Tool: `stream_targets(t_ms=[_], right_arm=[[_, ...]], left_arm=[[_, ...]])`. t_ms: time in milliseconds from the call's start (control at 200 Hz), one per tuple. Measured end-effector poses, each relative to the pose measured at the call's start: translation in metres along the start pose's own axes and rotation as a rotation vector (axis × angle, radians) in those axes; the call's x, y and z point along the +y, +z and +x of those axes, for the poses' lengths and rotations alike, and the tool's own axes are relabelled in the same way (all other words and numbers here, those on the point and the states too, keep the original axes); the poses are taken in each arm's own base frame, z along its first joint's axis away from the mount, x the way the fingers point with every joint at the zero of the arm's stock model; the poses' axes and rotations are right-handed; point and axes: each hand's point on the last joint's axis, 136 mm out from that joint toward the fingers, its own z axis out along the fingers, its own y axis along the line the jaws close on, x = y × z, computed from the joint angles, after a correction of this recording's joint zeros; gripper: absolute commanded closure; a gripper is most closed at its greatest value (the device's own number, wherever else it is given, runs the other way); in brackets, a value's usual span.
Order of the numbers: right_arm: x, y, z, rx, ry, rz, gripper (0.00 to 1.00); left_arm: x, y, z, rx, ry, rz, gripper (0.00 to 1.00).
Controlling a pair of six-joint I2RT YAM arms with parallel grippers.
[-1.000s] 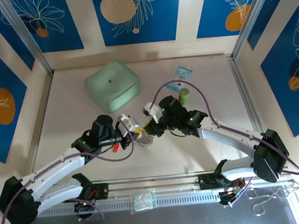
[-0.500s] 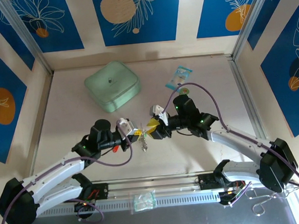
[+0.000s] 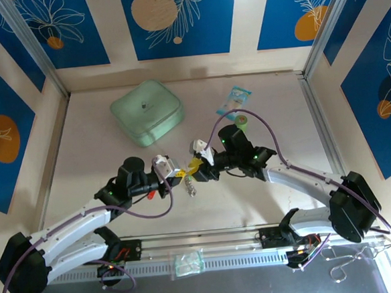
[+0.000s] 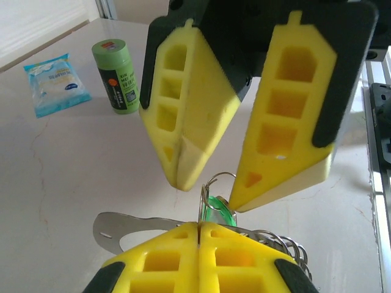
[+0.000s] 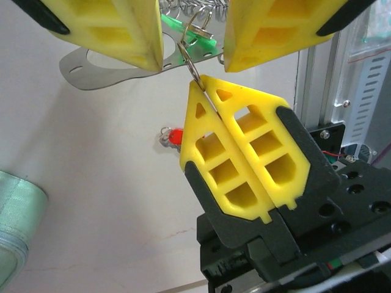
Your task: Put the keys on the keyring
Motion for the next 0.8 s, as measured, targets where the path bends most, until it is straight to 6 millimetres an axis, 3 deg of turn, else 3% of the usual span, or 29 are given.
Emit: stream_targets(t_ms=[230, 505, 635, 800], right_arm=[[-0.0004, 0.0022, 0.0027, 0.008, -0.005, -0.004, 0.84], [0.0022, 0.0047, 0.0052, 0.012, -0.012, -0.029, 0.89], [0.0045, 0.0049, 0.0055, 0.011, -0.022, -0.044, 1.00], [0.0067, 0.0040, 0.0051, 0.018, -0.045, -0.055, 1.00]], left_arm=[[-0.0012, 0.0000, 0.0001, -0.001, 0.000, 0.007, 1.00], [-0.0013, 0.0000, 0.0006, 0.000, 0.000, 0.007, 1.00], [-0.0011, 0.0000, 0.0006, 0.000, -0.001, 0.006, 1.00], [-0.0014, 0.0000, 0.0009, 0.002, 0.002, 0.007, 0.96]])
